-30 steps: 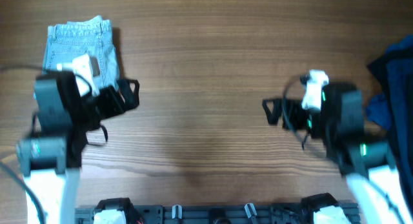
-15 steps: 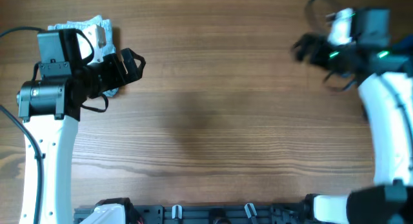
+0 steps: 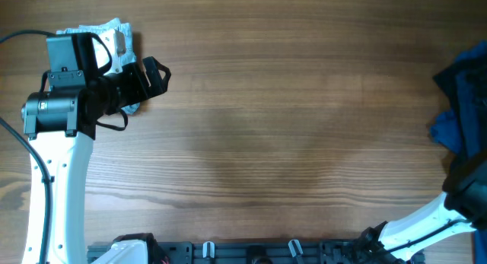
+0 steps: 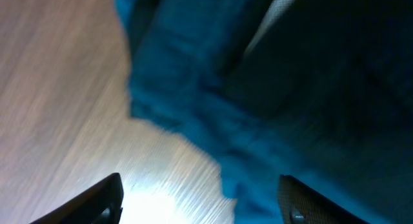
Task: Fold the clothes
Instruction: 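Reach the right gripper to the navy clothes pile and grasp black shorts, then drag the black shorts with the right gripper onto the table center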
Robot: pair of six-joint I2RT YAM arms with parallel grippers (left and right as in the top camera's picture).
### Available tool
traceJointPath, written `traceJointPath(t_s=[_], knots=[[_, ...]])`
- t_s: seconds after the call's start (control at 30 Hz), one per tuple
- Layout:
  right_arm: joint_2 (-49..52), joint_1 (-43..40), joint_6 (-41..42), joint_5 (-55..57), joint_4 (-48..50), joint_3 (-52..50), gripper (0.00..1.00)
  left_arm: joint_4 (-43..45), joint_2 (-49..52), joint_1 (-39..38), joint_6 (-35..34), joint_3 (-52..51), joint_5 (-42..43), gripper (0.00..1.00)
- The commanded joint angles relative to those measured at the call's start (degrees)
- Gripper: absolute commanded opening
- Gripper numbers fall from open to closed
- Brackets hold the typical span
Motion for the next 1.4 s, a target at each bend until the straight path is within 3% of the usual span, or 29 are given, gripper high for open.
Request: traceJointPath(t_s=[0.0,0.43,0.47,0.5,0.53,0.57,0.6,1.03,1.17,1.37], knots=[[3.0,-1.9,0.7,4.7,1.8,0.9,0.75,-0.4,0.3,-0.2,1.4,1.2,-0.3,1.00],[10.3,-2.4,-0.7,9.1,6.4,0.8,0.75,-1.1,0.3,-0.2,1.2,1.1,-0.3,1.00],[10.3,-2.5,-0.7,9.1,6.4,0.8,0.70,-1.1,0.3,-0.2,1.2,1.1,-0.3,1.00],[10.2,-2.6,-0.7,9.1,6.4,0.8,0.58,-1.1,0.3,-0.2,1.2,1.1,-0.3,1.00],[10.0,-2.6,-0.7,9.1,6.4,0.9,0.44,-1.1,0.3,-0.2,1.2,1.1,-0.3,1.00],[9.6,-2.7,-0.7,9.1,6.3,0.9,0.10,-1.1,0.3,-0.2,1.2,1.1,-0.3,1.00],[9.0,-2.7,-0.5,9.1,6.1,0.9,0.05,-1.1,0.3,-0.2,1.2,1.1,-0.3,1.00],[-17.1,2.1,-2.3,-13.4,-1.0,0.9,0.04,-1.1,-0.5,-0.2,1.1,1.5,0.3,1.00],[-22.8,11.3,-2.4,-13.7,-6.7,0.8,0.04,-1.1,-2.3,-0.2,1.2,2.5,0.3,1.00],[-20.6,31.9,-3.3,-13.5,-10.2,-1.2,0.04,-1.1,-6.1,-0.1,1.4,4.6,-0.5,1.00]])
